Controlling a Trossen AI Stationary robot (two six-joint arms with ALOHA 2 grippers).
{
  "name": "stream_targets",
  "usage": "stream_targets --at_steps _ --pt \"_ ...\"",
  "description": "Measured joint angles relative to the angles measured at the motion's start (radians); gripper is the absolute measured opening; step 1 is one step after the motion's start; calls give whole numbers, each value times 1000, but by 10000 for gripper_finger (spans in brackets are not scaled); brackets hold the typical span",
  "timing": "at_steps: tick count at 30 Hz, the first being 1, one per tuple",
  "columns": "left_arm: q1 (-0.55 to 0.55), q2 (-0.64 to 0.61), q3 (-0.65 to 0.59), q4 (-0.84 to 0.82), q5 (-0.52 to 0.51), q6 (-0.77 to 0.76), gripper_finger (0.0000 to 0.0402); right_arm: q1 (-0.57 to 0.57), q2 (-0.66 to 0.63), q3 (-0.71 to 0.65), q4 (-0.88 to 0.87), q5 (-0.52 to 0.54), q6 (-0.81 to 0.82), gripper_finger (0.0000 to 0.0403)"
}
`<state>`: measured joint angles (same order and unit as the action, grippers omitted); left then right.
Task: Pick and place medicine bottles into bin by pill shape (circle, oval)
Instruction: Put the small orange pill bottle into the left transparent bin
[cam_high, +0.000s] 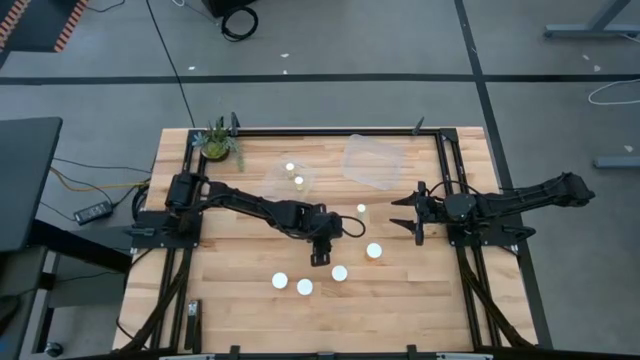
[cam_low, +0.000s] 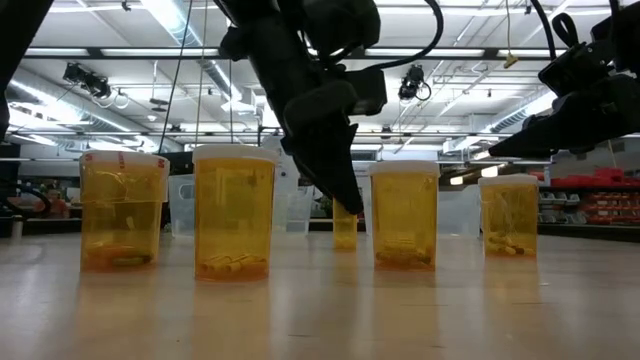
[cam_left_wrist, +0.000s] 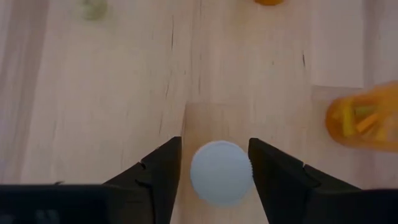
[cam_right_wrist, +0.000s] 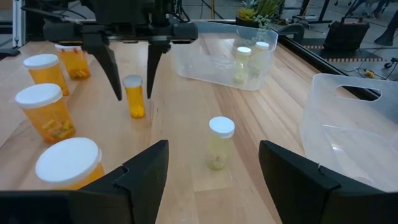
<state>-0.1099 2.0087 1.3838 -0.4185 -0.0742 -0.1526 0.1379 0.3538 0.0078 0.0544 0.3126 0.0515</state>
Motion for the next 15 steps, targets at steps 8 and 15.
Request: stream_targets --at_steps 8,15 --pt "0 0 0 -1 0 -26 128 0 0 0 0 0 0 257" --pt "-7 -17 0 -35 11 -20 108 0 0 0 0 0 0 257"
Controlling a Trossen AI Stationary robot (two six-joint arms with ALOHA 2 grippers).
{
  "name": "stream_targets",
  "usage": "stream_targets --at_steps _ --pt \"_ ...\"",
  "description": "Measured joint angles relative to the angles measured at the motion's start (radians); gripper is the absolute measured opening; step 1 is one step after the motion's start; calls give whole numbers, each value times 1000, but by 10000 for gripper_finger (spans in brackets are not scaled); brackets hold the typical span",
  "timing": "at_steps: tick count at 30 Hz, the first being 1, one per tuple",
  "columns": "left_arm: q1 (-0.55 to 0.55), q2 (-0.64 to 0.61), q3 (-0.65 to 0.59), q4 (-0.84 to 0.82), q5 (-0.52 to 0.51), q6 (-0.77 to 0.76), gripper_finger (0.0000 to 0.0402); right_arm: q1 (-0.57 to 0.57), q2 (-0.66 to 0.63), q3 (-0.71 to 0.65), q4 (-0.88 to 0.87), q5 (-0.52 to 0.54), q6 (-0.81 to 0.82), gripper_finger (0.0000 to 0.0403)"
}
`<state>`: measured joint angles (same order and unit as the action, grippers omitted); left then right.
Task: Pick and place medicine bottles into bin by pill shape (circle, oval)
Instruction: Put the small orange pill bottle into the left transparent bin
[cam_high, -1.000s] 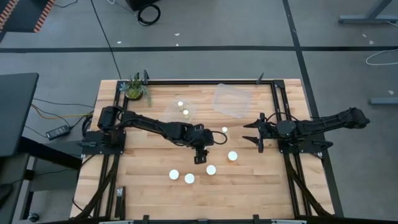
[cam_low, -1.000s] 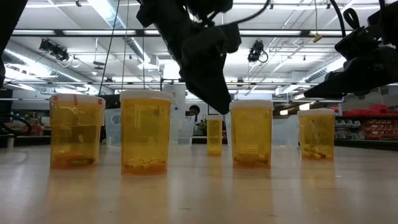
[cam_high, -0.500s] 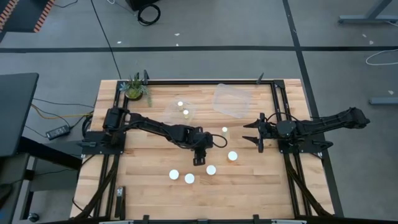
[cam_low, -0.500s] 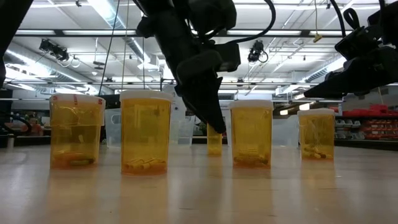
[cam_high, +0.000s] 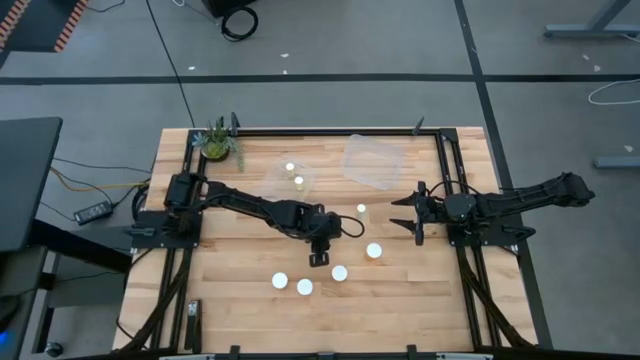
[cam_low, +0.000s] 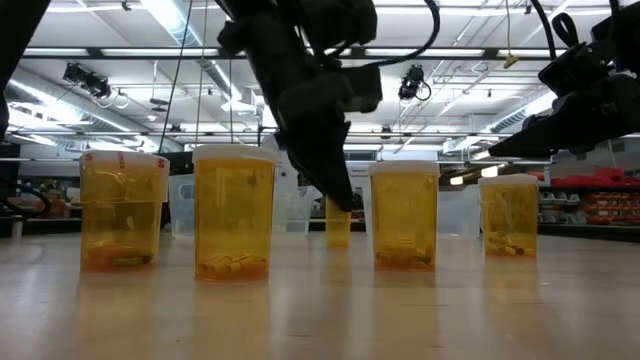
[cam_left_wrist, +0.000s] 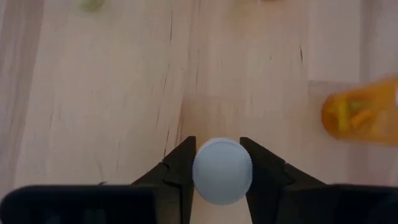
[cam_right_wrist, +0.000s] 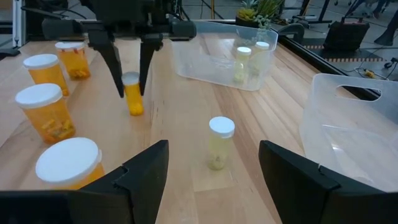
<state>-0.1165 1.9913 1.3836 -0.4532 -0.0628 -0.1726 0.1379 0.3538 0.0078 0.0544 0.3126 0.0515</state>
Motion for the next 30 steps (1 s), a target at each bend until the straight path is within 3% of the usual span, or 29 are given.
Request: stream_targets --at_steps 4,14,30 --pt "-1 -65 0 -53 -23 -10 124 0 0 0 0 0 0 257" --pt "-5 -228 0 -228 -224 -15 112 0 0 0 0 0 0 257" --pt "65 -273 0 -437 -343 -1 117 0 0 0 0 0 0 257"
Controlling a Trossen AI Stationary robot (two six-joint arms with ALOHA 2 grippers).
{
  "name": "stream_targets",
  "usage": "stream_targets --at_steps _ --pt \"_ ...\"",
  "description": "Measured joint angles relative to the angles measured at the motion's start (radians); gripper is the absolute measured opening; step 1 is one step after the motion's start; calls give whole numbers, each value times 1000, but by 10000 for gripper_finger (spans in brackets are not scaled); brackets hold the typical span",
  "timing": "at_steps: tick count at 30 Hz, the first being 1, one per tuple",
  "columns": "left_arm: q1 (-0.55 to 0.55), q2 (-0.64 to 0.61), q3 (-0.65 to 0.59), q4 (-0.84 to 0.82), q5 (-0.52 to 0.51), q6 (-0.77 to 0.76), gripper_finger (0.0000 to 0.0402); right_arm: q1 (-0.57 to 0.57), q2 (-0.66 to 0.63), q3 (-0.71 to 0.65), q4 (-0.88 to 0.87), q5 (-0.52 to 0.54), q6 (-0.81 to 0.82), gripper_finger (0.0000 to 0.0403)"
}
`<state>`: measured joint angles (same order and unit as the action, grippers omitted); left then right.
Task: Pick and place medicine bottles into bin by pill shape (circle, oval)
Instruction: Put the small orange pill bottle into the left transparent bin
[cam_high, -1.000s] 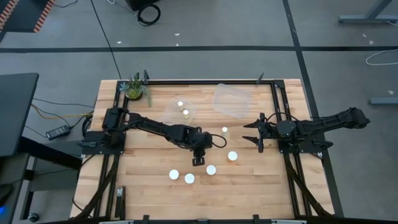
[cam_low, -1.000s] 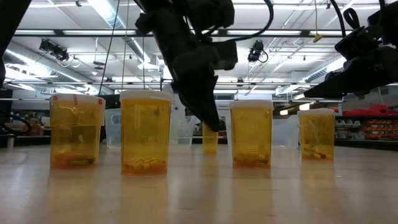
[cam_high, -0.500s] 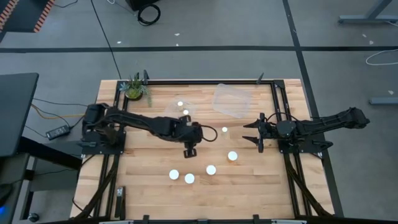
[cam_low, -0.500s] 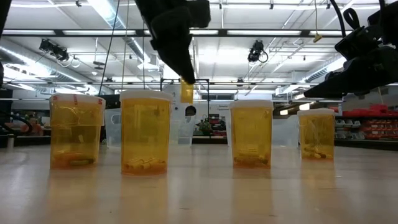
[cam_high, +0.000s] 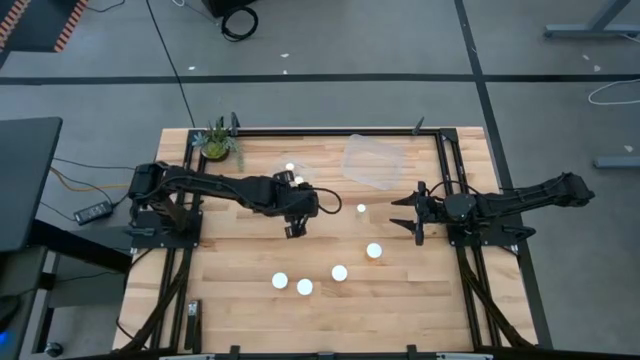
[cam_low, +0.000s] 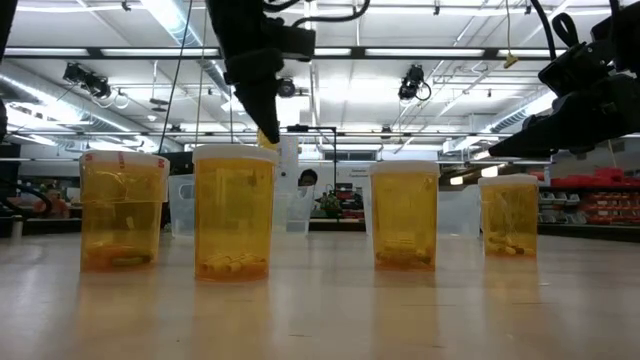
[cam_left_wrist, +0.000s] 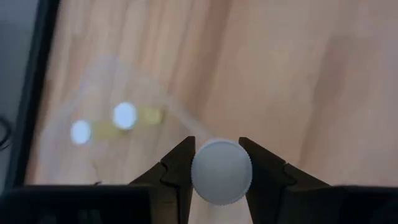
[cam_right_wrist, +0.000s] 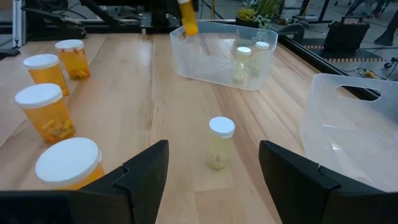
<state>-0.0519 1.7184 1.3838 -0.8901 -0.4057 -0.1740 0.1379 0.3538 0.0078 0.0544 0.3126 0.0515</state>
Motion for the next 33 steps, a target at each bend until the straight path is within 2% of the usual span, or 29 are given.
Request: stream_targets --at_steps 6,9,20,24,33 --pt "27 -20 -7 -77 -44 -3 117 0 0 0 0 0 0 257" --pt "40 -60 -82 -66 -47 -8 114 0 0 0 0 0 0 257" --pt "137 -296 -480 301 -15 -44 116 0 3 0 0 0 0 257" --pt "176 -338 -567 381 23 -92 119 0 7 0 2 0 0 257" --pt "204 -338 -671 508 62 -237 118 0 19 0 -1 0 0 257"
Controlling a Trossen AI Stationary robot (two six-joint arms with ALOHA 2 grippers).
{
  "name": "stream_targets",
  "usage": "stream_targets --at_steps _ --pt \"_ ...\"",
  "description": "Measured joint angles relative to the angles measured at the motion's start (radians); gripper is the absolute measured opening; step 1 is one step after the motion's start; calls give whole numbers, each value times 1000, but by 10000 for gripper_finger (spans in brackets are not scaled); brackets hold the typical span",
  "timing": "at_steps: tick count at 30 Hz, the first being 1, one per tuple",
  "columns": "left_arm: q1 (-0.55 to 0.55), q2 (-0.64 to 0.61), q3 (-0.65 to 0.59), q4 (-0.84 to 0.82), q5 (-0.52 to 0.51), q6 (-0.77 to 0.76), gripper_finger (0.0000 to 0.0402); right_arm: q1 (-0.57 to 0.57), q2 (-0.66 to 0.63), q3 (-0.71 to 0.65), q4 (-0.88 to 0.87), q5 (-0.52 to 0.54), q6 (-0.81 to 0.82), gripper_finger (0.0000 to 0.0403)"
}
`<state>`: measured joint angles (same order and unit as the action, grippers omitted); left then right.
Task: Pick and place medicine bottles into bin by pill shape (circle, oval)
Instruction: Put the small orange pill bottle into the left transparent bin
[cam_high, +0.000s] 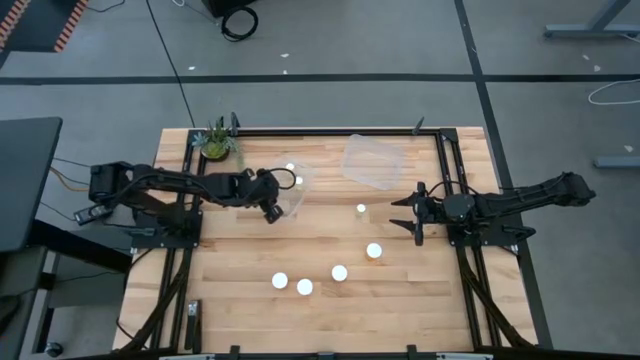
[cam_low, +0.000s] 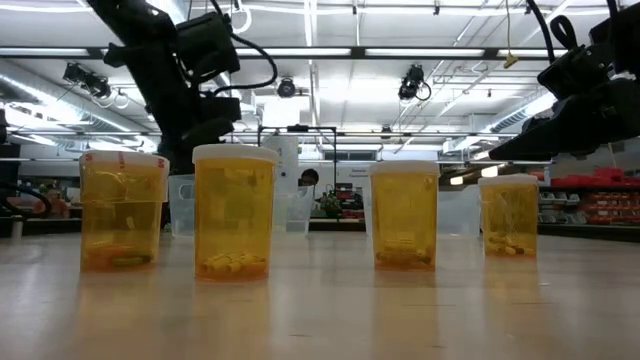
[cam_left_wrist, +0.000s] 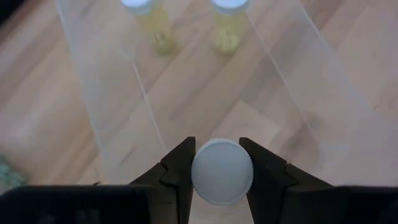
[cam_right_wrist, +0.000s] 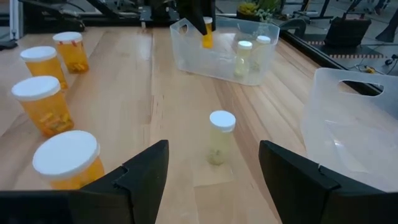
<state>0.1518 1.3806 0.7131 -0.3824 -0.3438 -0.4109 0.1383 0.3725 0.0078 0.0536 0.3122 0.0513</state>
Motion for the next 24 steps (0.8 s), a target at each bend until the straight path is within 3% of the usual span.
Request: stream_targets --at_steps 10,24 --pt "9 0 -46 24 0 -119 121 0 5 0 0 0 0 257" --pt "9 0 -48 28 1 -123 155 0 5 0 0 0 0 257"
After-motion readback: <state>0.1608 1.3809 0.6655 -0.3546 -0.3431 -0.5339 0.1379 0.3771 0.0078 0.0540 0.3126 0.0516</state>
